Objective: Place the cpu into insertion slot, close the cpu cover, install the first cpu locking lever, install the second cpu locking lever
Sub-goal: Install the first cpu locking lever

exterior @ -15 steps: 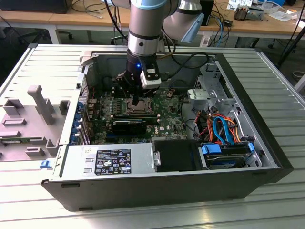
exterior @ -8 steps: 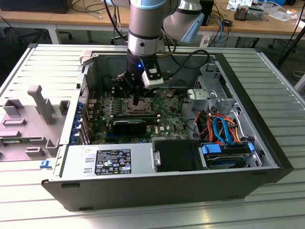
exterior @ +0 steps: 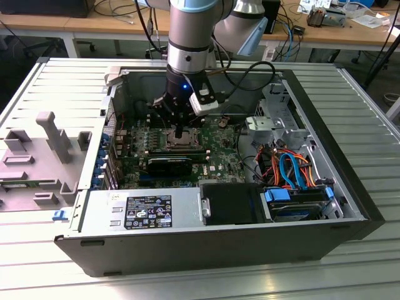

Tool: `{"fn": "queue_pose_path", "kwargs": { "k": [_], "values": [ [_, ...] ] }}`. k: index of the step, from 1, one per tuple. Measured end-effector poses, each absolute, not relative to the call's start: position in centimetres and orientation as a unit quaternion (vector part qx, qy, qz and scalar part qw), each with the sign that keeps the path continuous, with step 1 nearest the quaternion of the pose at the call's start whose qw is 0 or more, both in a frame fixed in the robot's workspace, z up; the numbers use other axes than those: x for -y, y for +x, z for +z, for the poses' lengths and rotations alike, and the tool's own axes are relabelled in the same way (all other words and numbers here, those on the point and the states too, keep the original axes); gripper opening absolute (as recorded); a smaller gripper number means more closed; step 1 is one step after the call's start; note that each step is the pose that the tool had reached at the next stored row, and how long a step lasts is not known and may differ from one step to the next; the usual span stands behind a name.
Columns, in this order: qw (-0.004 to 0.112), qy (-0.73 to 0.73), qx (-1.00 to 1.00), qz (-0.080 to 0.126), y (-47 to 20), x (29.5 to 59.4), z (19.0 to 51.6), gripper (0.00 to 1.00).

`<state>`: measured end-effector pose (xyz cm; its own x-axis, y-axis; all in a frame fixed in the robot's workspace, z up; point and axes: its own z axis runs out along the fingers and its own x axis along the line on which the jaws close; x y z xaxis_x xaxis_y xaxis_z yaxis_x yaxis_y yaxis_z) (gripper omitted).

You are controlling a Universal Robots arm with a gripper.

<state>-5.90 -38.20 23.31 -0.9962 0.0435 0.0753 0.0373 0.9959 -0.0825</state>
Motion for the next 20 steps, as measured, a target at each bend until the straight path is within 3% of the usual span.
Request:
{"fn": "queue_pose_path", "kwargs": {
  "k": [12, 14, 16, 17, 20],
  "values": [
    [0.036, 0.040, 0.998, 0.033, -5.90, 38.20, 23.27, 0.11],
    [0.023, 0.039, 0.998, 0.033, -5.90, 38.19, 23.26, 0.11],
    [-0.006, 0.038, 0.999, 0.035, -5.90, 38.19, 23.24, 0.11],
    [-0.013, 0.038, 0.999, 0.035, -5.90, 38.19, 23.23, 0.11],
    [-0.017, 0.038, 0.999, 0.035, -5.90, 38.19, 23.23, 0.11]
  ]
}}
